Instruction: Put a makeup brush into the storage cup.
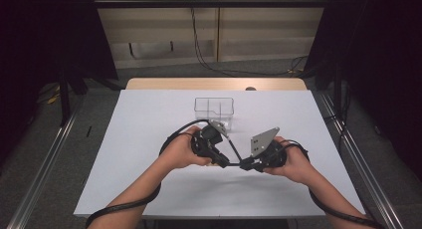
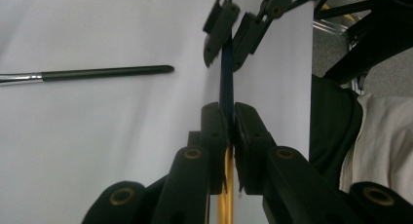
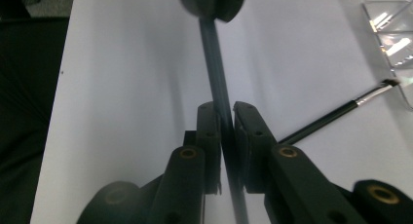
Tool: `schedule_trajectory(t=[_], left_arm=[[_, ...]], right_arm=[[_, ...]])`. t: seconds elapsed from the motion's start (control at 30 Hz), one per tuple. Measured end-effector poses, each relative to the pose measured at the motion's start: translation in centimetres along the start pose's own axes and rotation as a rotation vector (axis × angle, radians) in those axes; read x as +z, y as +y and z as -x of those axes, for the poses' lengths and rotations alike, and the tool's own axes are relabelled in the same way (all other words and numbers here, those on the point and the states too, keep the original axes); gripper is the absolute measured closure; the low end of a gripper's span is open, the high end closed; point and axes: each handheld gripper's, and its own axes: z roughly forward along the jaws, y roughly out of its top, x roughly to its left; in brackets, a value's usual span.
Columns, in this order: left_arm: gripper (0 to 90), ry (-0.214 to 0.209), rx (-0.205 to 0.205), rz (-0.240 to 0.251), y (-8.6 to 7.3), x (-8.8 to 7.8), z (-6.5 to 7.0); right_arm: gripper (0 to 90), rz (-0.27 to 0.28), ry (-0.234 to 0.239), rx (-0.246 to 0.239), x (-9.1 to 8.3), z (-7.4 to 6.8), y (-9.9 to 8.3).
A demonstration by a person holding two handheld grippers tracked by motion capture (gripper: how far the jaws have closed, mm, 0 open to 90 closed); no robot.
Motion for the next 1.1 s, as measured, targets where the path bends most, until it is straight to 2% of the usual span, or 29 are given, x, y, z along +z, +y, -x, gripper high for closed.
schedule_trajectory(t=[0.07,0.2,0.33,0.4,0.5,0.6,0.77,0.9,1.1], left_arm=[[83.7,-0.020,-0.004,0.015,0.1,-0.3,-0.1],[83.6,-0.025,0.004,0.025,0.0,-0.3,-0.1],[82.3,-0.028,0.000,0.049,-0.2,-0.3,-0.2],[77.9,-0.029,-0.010,0.072,-0.2,-0.3,-0.4],[73.9,-0.018,0.004,0.077,-0.4,-0.4,-0.4],[64.2,-0.008,0.022,0.120,-0.5,-0.6,-0.4],[54.9,0.003,0.023,0.177,-0.9,-1.0,-0.6],[42.6,0.012,0.021,0.228,-1.4,-1.1,-0.8],[22.1,0.037,0.023,0.334,-2.3,-1.2,-0.8]], right_arm=[[85.1,-0.011,0.008,-0.019,0.2,-0.4,0.1],[85.2,0.014,0.015,-0.013,0.2,-0.5,-0.2],[85.2,0.011,0.007,-0.002,0.2,-0.6,-0.3],[85.2,0.015,-0.002,0.004,0.1,-0.6,-0.4],[85.3,0.014,-0.018,0.023,-0.1,-0.4,-0.8],[85.3,0.008,-0.033,0.039,-0.1,-0.3,-1.1],[85.2,0.014,-0.043,0.066,-0.1,-0.2,-1.5],[85.2,0.030,-0.047,0.070,-0.2,-0.3,-1.8],[85.2,0.047,-0.040,0.075,0.0,-0.6,-2.0]])
